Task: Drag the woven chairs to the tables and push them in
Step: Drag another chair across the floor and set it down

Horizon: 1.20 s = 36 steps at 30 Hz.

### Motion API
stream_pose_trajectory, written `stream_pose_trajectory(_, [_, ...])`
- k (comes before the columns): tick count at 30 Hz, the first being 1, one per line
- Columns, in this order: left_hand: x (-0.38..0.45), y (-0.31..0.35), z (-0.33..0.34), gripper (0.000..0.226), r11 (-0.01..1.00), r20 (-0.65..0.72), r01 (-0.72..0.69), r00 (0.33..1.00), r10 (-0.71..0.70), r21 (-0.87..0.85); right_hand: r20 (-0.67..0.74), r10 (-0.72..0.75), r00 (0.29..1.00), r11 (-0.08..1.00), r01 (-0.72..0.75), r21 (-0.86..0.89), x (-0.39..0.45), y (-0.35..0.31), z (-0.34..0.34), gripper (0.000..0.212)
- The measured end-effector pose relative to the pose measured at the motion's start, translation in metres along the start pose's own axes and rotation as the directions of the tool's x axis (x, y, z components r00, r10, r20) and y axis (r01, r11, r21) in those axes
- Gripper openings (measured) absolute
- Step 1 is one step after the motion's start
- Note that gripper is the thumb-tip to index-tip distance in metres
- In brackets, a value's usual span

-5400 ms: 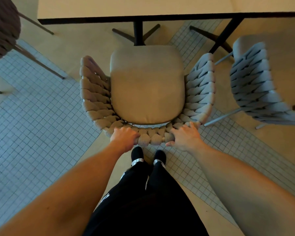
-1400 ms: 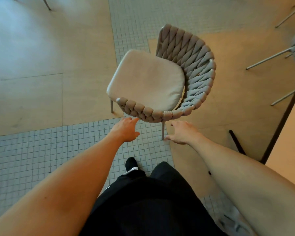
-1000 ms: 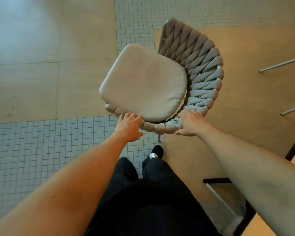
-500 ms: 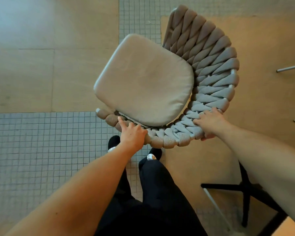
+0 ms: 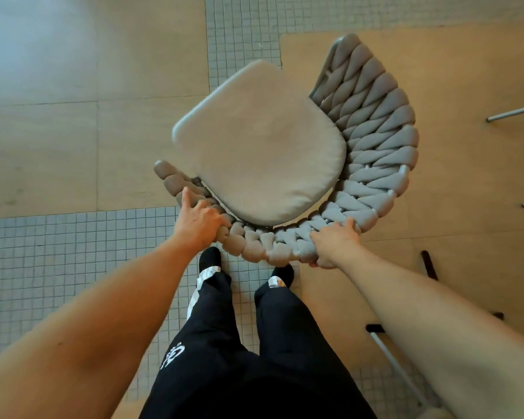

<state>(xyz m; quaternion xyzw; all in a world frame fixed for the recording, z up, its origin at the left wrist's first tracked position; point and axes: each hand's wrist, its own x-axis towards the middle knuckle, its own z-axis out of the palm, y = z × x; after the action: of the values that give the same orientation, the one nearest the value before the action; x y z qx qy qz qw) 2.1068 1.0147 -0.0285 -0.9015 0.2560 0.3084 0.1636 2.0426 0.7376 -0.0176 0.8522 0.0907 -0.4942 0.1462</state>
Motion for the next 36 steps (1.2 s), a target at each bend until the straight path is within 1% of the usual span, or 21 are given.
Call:
stream_pose_trajectory(3, [0.004, -0.031, -0.005, 0.030, 0.997, -0.022, 0.013, 1.000, -0.012, 0.076, 0.024, 0.025, 0.999, 0.991, -0.028, 0.129, -0.002, -0.035, -0.008, 0.058])
stream_pose_trajectory(6, [0.009, -0.060, -0.010, 0.036, 0.991, -0.022, 0.018, 1.000, -0.016, 0.136, 0.054, 0.054, 0.997, 0.966, -0.066, 0.250, 0.003, -0.070, -0.019, 0.064])
stream_pose_trajectory(8, [0.015, -0.077, -0.013, 0.041, 0.986, -0.009, 0.061, 0.998, -0.061, 0.156, 0.053, 0.056, 0.997, 0.952, -0.069, 0.298, 0.006, -0.091, -0.029, 0.067])
stream_pose_trajectory(10, [0.020, -0.090, -0.016, 0.042, 0.983, -0.002, 0.125, 0.992, -0.126, 0.137, 0.045, 0.043, 0.998, 0.945, -0.055, 0.322, 0.008, -0.107, -0.039, 0.069])
stream_pose_trajectory(11, [0.022, -0.095, -0.018, 0.042, 0.981, 0.007, 0.147, 0.989, -0.149, 0.124, 0.035, 0.032, 0.999, 0.945, -0.042, 0.325, 0.008, -0.112, -0.043, 0.070])
stream_pose_trajectory(13, [0.020, -0.098, -0.022, 0.043, 0.979, 0.044, 0.146, 0.987, -0.153, 0.141, 0.003, 0.012, 1.000, 0.944, -0.012, 0.330, 0.009, -0.116, -0.044, 0.071])
stream_pose_trajectory(16, [0.016, -0.087, -0.021, 0.045, 0.980, 0.109, 0.110, 0.986, -0.130, 0.165, -0.112, -0.048, 0.993, 0.936, 0.083, 0.341, 0.011, -0.105, -0.034, 0.072])
stream_pose_trajectory(20, [0.006, -0.049, -0.021, 0.051, 0.980, 0.240, -0.019, 0.970, -0.030, 0.200, -0.153, -0.187, 0.970, 0.945, 0.220, 0.242, 0.012, -0.075, -0.016, 0.066])
stream_pose_trajectory(22, [0.002, -0.026, -0.018, 0.057, 0.982, 0.298, -0.064, 0.954, 0.008, 0.180, -0.161, -0.214, 0.964, 0.951, 0.243, 0.191, 0.011, -0.054, -0.007, 0.063])
stream_pose_trajectory(25, [0.002, 0.006, -0.006, 0.073, 0.988, 0.347, -0.083, 0.937, 0.032, 0.134, -0.148, -0.235, 0.961, 0.962, 0.251, 0.104, 0.013, -0.019, 0.004, 0.063])
stream_pose_trajectory(27, [0.003, 0.023, -0.001, 0.077, 0.994, 0.350, -0.094, 0.934, 0.069, 0.054, -0.129, -0.236, 0.963, 0.967, 0.246, 0.066, 0.015, 0.007, 0.009, 0.065])
stream_pose_trajectory(29, [0.003, 0.041, -0.001, 0.076, 0.992, 0.338, -0.105, 0.933, 0.121, -0.063, -0.109, -0.240, 0.965, 0.970, 0.243, 0.017, 0.019, 0.032, 0.013, 0.065])
stream_pose_trajectory(31, [0.001, 0.060, -0.005, 0.076, 0.981, 0.287, -0.110, 0.946, 0.153, -0.157, -0.088, -0.233, 0.969, 0.971, 0.227, -0.070, 0.022, 0.059, 0.015, 0.064])
stream_pose_trajectory(33, [0.002, 0.081, -0.005, 0.082, 0.963, 0.248, -0.121, 0.952, 0.182, -0.240, -0.074, -0.204, 0.976, 0.967, 0.190, -0.168, 0.027, 0.086, 0.014, 0.062])
stream_pose_trajectory(36, [0.005, 0.106, -0.006, 0.092, 0.939, 0.218, -0.086, 0.962, 0.165, -0.332, -0.070, -0.162, 0.984, 0.954, 0.138, -0.268, 0.032, 0.122, 0.010, 0.063])
